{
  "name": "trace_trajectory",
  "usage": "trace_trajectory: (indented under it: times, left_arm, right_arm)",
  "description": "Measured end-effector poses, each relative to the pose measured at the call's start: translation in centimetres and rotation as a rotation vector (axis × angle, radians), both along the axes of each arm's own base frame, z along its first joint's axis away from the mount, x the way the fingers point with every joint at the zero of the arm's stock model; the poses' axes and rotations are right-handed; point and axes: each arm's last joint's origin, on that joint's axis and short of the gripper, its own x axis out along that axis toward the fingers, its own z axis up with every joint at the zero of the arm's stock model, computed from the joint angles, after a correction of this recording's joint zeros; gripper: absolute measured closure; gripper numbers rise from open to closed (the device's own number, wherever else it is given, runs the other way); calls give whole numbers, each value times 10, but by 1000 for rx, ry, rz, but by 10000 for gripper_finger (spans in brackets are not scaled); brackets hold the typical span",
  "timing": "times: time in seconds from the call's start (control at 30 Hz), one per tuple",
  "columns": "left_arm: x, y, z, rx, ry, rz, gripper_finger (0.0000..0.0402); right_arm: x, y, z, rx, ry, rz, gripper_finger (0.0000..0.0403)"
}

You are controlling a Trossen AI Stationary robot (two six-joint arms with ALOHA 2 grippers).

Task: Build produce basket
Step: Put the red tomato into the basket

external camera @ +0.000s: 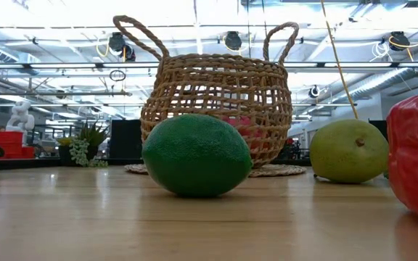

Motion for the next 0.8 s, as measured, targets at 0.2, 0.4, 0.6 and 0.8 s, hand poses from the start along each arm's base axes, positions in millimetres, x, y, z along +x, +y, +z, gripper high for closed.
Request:
trace_trajectory:
  times: [0.2,0.4,0.6,0.8]
  left_arm:
    - [0,0,0,-139,-6,41,115]
    - [0,0,0,-320,-15,94,115]
    - [0,0,0,-518,-25,153,118]
    - [0,0,0,-759,-37,224,115]
  right_arm:
    - [0,0,0,2,0,-2,202]
    - [0,0,0,3,0,-2,202]
    - [0,0,0,3,0,-2,202]
    - [0,0,0,3,0,-2,202]
